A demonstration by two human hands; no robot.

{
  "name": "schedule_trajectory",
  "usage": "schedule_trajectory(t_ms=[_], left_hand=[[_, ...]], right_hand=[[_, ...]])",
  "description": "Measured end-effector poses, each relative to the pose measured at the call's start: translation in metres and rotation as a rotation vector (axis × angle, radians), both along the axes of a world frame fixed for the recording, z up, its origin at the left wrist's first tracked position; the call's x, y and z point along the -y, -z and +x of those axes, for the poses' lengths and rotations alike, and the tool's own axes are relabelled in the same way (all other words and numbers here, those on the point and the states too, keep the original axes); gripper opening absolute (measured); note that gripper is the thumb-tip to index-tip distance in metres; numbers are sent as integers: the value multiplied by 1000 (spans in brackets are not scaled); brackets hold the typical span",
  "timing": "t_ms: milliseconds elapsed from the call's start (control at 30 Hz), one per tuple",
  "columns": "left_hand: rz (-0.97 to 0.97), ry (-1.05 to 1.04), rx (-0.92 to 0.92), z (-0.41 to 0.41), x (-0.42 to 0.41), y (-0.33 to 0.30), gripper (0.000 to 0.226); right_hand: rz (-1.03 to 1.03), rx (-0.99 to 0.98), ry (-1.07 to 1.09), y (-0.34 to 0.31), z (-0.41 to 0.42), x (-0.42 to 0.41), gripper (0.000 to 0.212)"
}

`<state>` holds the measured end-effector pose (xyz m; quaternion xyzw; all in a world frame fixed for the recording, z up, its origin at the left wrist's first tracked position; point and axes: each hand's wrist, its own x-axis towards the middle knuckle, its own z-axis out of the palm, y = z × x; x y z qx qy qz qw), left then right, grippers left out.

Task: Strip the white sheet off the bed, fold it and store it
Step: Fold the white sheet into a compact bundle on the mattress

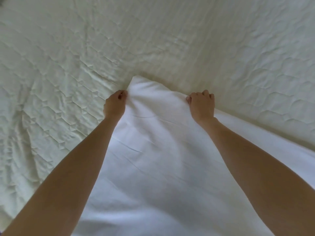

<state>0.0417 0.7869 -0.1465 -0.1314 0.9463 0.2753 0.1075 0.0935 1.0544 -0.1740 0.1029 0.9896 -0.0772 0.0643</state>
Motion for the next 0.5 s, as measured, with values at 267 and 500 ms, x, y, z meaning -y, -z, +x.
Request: schedule_trajectory(t_ms=[267,500], left_hand=[[-141,105,445,107,89,-22,85],[-315,301,230,212,105,-71,51]], right_hand=[[-229,-289,-434,-30,86,46,30],[-444,-43,-591,-91,158,120,55]])
